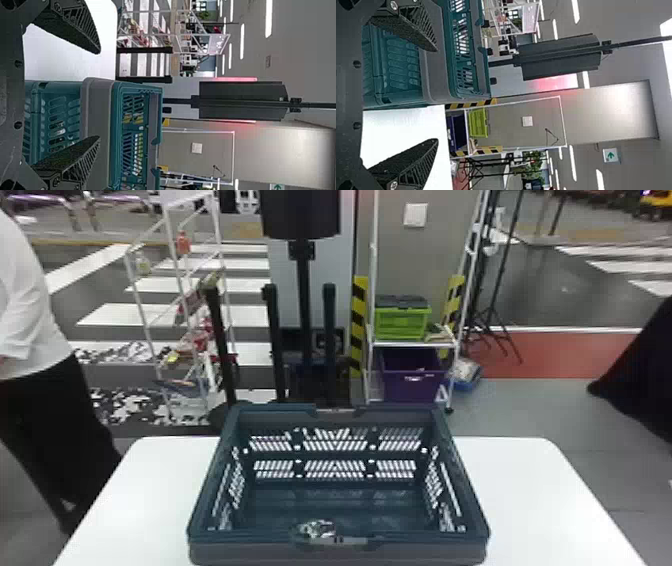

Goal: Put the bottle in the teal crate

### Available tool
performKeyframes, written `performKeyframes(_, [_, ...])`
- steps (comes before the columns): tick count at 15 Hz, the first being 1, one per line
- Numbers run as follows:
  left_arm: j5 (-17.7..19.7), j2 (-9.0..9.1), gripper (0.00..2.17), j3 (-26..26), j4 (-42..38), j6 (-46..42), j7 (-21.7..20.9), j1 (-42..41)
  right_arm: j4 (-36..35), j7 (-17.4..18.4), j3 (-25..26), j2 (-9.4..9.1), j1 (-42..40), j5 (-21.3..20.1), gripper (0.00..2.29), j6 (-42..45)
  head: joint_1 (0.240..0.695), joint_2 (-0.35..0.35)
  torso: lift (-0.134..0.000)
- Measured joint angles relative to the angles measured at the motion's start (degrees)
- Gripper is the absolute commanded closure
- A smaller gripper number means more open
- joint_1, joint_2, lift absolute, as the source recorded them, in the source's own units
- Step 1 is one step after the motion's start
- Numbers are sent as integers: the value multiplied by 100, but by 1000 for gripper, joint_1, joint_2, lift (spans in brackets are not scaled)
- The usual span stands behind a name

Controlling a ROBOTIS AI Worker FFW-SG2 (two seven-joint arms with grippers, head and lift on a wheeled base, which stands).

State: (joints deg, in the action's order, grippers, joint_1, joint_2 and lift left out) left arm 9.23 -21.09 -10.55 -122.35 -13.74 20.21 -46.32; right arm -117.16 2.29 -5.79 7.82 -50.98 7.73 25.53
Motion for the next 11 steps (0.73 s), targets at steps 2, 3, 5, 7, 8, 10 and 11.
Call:
performKeyframes(2, [0, 2, 117, 0, 8, 0, 0, 0, 0, 0, 0, 0, 0, -6, 80, 0, 499, 0, 0])
performKeyframes(3, [0, 2, 117, 0, 9, 0, 0, 0, 0, 0, 1, 0, 0, -7, 80, 0, 499, 0, 0])
performKeyframes(5, [0, 3, 117, 0, 18, 0, 0, 3, 0, 0, 0, 0, 0, -8, 80, 0, 499, 0, 0])
performKeyframes(7, [0, 7, 117, -2, 31, 0, -1, 8, 0, -1, -1, 0, 0, -8, 80, 2, 499, 0, 0])
performKeyframes(8, [0, 8, 117, -5, 38, 0, -6, 9, 0, -5, -1, 0, -2, -8, 83, 2, 499, 0, 0])
performKeyframes(10, [0, 9, 117, -5, 47, 0, -9, 9, 0, -9, -1, 0, -8, -14, 83, 1, 499, 0, 0])
performKeyframes(11, [0, 9, 117, -3, 51, -1, -9, 9, -2, -9, -1, 0, -12, -19, 83, 0, 499, 0, 0])
